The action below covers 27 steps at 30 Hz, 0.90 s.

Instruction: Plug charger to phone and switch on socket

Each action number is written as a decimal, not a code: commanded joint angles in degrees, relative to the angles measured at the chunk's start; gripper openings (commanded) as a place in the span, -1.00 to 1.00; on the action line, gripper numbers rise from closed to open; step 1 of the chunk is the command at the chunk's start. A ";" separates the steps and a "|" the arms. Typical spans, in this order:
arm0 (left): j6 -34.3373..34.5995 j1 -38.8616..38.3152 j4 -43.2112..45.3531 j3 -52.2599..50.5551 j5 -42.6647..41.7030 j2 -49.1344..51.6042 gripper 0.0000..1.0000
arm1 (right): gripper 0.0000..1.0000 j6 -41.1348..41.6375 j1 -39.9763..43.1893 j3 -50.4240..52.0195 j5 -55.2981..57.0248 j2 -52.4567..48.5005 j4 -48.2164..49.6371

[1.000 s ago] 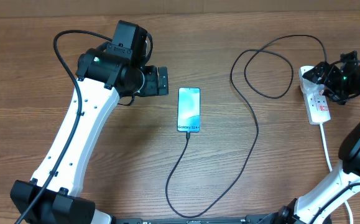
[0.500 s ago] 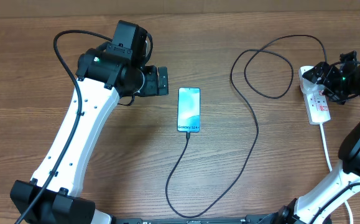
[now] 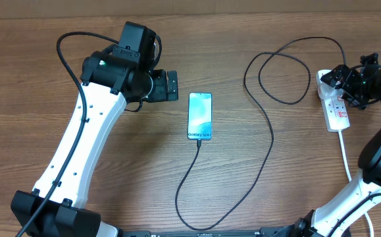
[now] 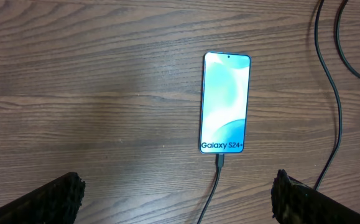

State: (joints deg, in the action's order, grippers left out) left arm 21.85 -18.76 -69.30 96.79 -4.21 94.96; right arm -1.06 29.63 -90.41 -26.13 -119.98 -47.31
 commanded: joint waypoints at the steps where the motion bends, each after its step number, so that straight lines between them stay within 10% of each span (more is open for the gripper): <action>1: -1.29 -0.11 -0.09 0.22 0.59 0.28 0.99 | 1.00 -0.31 -0.15 0.42 -0.07 -1.16 0.13; 27: -1.29 -0.11 -0.09 0.22 0.59 0.28 0.99 | 0.98 0.00 -4.59 0.42 -0.85 -4.68 -1.40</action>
State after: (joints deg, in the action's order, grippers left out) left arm 21.85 -18.76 -69.32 96.79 -4.21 94.96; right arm -2.00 27.64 -91.29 -24.60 -121.69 -47.81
